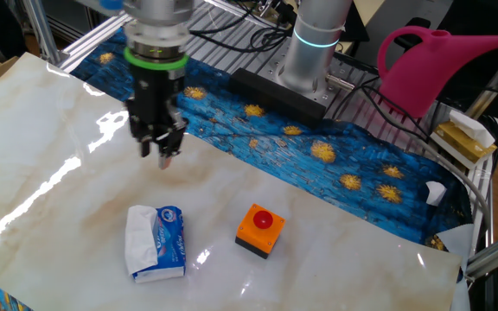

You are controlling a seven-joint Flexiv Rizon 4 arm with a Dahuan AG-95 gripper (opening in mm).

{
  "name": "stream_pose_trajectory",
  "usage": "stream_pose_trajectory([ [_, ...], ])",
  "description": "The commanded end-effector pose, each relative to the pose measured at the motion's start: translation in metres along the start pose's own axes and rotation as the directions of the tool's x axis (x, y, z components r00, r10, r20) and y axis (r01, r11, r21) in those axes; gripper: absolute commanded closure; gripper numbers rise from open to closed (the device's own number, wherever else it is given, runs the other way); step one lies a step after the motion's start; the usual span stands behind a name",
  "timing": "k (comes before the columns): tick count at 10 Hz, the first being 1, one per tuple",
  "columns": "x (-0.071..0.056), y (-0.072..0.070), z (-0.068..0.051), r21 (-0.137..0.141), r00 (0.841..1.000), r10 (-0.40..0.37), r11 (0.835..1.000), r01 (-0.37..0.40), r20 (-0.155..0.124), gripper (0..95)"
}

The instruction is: Pull out a napkin

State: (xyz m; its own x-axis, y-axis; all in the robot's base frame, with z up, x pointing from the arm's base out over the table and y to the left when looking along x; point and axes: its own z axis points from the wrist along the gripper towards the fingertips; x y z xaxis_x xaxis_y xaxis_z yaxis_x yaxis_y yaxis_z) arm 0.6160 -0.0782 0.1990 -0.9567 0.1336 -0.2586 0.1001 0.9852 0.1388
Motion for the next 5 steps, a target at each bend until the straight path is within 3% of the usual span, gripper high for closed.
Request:
stream_pose_trajectory([
  [1,0.0019,-0.0002,-0.0025,-0.057,0.998,0.061,0.996,-0.061,-0.005,57.0],
  [3,0.0018,-0.0001,-0.0025,-0.134,0.99,0.138,0.981,-0.141,-0.027,57.0],
  [4,0.0018,-0.0001,-0.0025,-0.145,0.989,0.146,0.978,-0.148,-0.03,57.0],
  [5,0.0016,-0.0001,-0.0026,-0.138,0.991,0.136,0.981,-0.137,-0.016,57.0],
])
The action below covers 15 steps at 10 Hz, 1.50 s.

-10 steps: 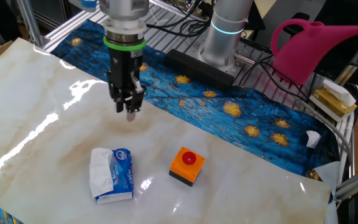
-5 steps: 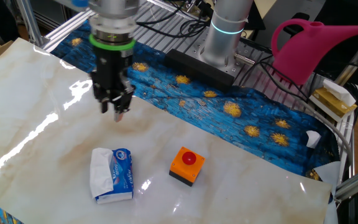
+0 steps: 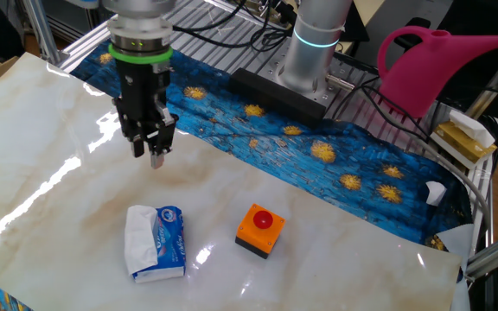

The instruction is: Pull out a napkin

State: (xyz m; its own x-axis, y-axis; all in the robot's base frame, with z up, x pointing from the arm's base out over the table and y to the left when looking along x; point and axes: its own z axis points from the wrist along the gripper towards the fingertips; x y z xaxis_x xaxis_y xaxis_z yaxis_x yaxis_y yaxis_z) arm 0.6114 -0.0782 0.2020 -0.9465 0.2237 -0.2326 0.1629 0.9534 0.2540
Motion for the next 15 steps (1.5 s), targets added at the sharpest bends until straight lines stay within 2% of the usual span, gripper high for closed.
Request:
stream_pose_trajectory([
  [1,-0.006,0.0,0.0,-0.028,1.0,0.003,1.0,-0.003,0.017,57.0],
  [4,-0.02,-0.002,-0.007,0.034,0.996,-0.088,0.996,0.086,0.034,57.0],
  [6,-0.028,-0.002,-0.011,0.119,0.975,-0.212,0.972,0.203,0.07,57.0],
  [7,-0.033,-0.002,-0.013,0.127,0.974,-0.215,0.971,0.205,0.073,57.0],
  [8,-0.036,-0.002,-0.015,0.13,0.973,-0.219,0.969,0.208,0.074,76.0],
  [9,-0.038,-0.002,-0.016,0.134,0.971,-0.229,0.967,0.218,0.072,76.0],
  [10,-0.039,-0.002,-0.017,0.151,0.969,-0.238,0.962,0.226,0.07,76.0],
  [11,-0.039,-0.002,-0.017,0.185,0.963,-0.262,0.951,0.246,0.068,76.0],
  [15,-0.04,-0.002,-0.018,0.191,0.96,-0.272,0.948,0.255,0.067,76.0],
])
